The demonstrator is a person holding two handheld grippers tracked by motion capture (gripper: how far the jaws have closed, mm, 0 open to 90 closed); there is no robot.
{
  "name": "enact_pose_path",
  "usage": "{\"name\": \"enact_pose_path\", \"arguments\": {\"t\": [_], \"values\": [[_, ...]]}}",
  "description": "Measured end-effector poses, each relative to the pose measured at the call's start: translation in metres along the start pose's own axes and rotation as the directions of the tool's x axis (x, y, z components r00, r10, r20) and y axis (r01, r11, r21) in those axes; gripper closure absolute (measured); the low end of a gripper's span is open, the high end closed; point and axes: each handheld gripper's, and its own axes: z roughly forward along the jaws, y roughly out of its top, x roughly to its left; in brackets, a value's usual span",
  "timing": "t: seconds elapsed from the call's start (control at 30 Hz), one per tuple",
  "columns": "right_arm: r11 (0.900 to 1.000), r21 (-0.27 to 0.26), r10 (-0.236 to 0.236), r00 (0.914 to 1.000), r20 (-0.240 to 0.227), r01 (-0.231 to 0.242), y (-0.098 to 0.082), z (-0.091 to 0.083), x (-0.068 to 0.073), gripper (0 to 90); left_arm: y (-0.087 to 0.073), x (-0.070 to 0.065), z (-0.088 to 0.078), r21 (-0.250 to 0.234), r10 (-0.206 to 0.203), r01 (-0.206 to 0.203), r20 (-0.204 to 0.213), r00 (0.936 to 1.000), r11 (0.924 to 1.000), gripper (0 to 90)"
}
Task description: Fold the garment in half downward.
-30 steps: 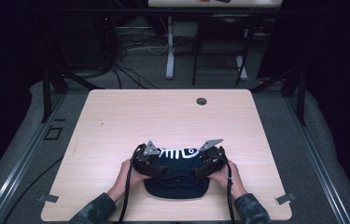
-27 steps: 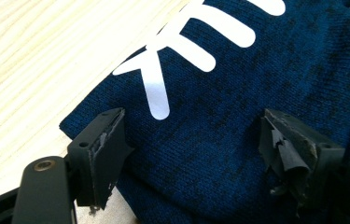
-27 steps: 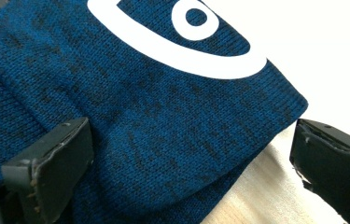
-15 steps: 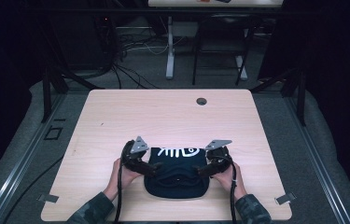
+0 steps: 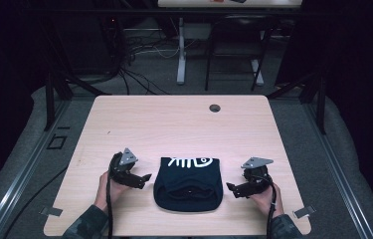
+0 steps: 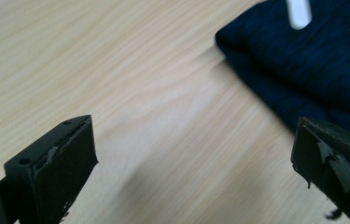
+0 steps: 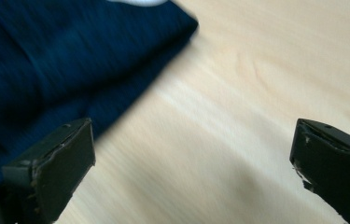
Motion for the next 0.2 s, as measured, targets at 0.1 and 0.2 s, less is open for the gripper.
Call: {"name": "enact_pose_path", "arguments": {"t": [0.1, 0.2], "values": [[1.0, 0.023, 0.011, 0.9999, -0.005, -0.011, -0.0089, 0.0022, -0.0043, 0.0, -0.005, 0.0044, 0.0036, 0.021, -0.014, 0.014, -0.001, 0.9999, 0.9997, 0.2], [0.999, 0.038, 0.013, 0.9999, -0.002, -0.013, -0.012, 0.0039, -0.0078, 0.0, -0.007, 0.0065, 0.0073, 0.032, -0.027, 0.027, 0.0, 0.9996, 0.9991, 0.2]]}}
